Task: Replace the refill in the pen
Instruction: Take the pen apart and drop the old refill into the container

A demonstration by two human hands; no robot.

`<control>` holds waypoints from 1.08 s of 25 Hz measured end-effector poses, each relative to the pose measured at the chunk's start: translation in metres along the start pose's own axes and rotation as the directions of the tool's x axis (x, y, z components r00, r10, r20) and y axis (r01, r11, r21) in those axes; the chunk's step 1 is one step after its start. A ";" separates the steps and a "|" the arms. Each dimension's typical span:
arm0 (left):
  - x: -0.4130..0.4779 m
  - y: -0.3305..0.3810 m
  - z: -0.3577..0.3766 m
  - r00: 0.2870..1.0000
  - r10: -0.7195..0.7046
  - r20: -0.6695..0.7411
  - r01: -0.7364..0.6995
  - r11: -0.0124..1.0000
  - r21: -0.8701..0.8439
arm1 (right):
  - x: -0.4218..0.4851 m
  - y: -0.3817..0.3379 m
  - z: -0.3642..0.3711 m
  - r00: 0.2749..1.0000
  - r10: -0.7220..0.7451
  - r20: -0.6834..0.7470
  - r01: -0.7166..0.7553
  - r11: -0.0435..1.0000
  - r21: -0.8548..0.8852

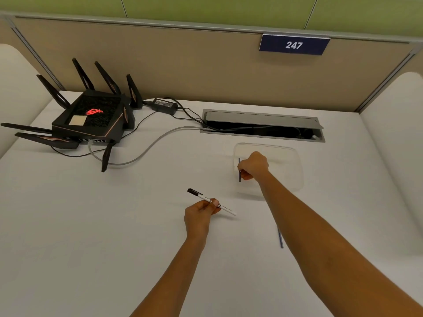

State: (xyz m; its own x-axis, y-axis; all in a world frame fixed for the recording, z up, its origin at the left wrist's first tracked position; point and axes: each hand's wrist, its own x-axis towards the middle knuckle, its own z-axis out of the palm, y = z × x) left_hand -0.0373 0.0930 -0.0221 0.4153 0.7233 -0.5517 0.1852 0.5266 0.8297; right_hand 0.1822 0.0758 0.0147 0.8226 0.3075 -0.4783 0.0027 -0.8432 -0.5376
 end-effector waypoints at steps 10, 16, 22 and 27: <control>0.009 0.007 0.005 0.999 -0.026 0.036 0.027 0.999 -0.018 | 0.015 0.004 0.015 0.999 0.003 0.044 0.002 0.993 -0.119; 0.010 0.012 0.010 0.999 -0.023 0.043 0.025 0.998 -0.049 | 0.014 0.003 0.002 1.000 -0.015 0.013 0.016 1.000 -0.019; 0.007 0.016 0.022 0.997 -0.018 0.071 0.024 0.996 -0.085 | -0.006 0.018 -0.063 0.993 0.036 -0.114 -0.002 0.956 0.294; -0.002 0.015 0.032 0.995 -0.011 0.098 0.021 0.995 -0.094 | -0.054 0.076 -0.095 0.974 0.005 -0.225 0.094 0.900 0.426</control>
State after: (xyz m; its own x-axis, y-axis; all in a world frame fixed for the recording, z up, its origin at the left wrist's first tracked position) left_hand -0.0068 0.0846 -0.0060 0.4980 0.6702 -0.5503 0.1096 0.5809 0.8066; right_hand 0.1920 -0.0472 0.0656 0.9295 0.1960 -0.3124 -0.1627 -0.5421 -0.8244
